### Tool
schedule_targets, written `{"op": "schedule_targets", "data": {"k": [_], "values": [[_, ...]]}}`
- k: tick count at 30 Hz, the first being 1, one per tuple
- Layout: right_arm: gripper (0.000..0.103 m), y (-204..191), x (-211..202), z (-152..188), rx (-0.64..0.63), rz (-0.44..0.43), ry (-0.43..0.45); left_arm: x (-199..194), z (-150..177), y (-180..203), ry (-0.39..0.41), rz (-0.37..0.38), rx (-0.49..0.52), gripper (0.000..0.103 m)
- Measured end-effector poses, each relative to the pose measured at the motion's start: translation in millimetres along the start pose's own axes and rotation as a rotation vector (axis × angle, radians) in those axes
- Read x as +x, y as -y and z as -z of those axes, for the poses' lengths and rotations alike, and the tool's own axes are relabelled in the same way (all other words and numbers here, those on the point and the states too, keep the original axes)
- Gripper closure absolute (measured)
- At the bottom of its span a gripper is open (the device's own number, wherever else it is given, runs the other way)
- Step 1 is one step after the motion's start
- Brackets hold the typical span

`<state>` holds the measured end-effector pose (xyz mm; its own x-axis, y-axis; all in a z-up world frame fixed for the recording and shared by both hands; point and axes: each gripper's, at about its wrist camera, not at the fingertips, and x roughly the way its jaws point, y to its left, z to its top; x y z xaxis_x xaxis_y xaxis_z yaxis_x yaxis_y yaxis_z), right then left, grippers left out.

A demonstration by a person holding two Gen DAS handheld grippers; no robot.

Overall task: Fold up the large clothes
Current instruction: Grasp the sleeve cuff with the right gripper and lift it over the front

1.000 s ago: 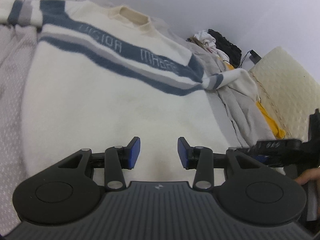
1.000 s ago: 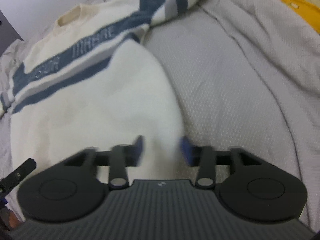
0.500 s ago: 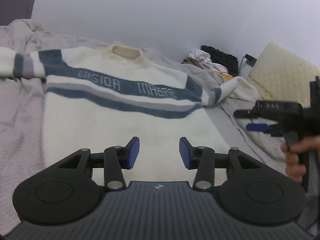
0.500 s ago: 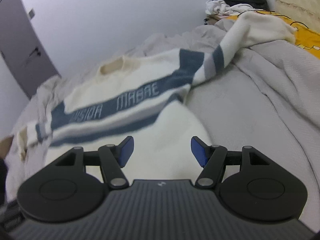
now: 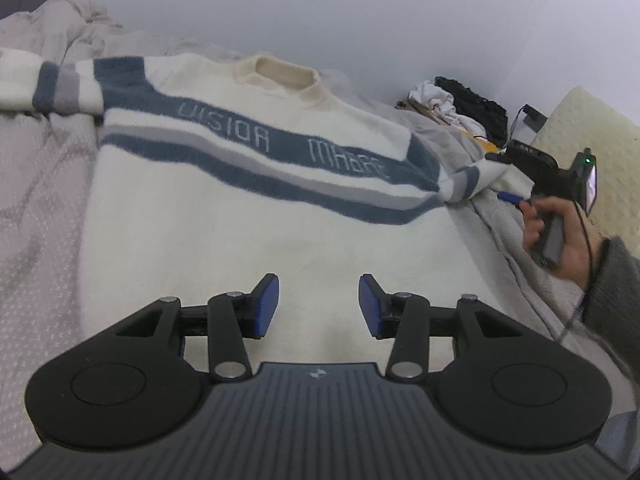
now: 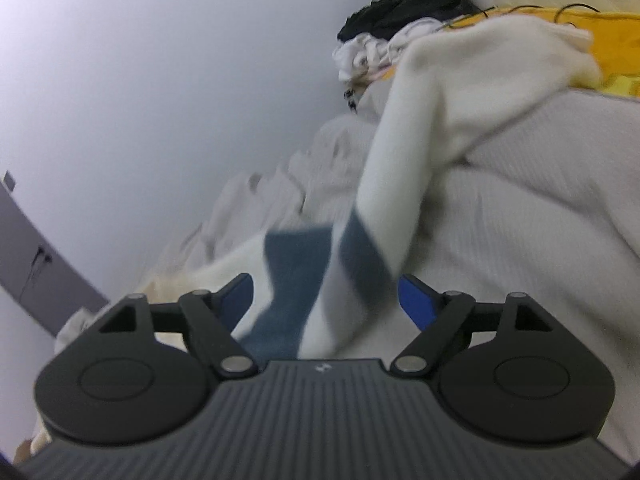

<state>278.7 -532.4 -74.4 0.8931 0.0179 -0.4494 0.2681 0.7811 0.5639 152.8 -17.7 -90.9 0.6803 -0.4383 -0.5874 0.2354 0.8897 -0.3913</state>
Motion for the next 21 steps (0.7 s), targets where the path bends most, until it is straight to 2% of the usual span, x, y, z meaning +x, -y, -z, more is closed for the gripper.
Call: {"op": "schedule_targets", "data": {"k": [3,8,12,16,17,19,21], "values": [[0.021,11.7,38.3,-15.1,0.004,0.032,0.028,16.0,-2.7,-3.9,-0.024,-0.011,-0.019,0.053],[0.021,41.0,89.9,-31.7,0.095,0.121,0.074,40.1,-6.6,-11.7,-0.05,-0.024,-0.046,0.053],[0.021,61.6,101.4,-51.6,0.176,0.13,0.194,51.8,-9.8,-16.8,-0.05,-0.027,-0.07,0.053],[0.026,71.2,99.1,-73.7,0.202,0.147,0.298,58.1,-10.7,-17.1,-0.052,-0.03,-0.081,0.053],[0.028,72.4,98.8,-79.1,0.188,0.162,0.309,58.9,-10.7,-17.2,-0.051,-0.031,-0.081,0.053],[0.047,73.6,97.3,-87.2,0.162,0.209,0.316,59.6,-11.0,-17.6,-0.051,-0.03,-0.085,0.053],[0.057,74.0,93.7,-92.8,0.144,0.237,0.314,59.3,-11.6,-17.9,-0.051,-0.028,-0.088,0.053]]}}
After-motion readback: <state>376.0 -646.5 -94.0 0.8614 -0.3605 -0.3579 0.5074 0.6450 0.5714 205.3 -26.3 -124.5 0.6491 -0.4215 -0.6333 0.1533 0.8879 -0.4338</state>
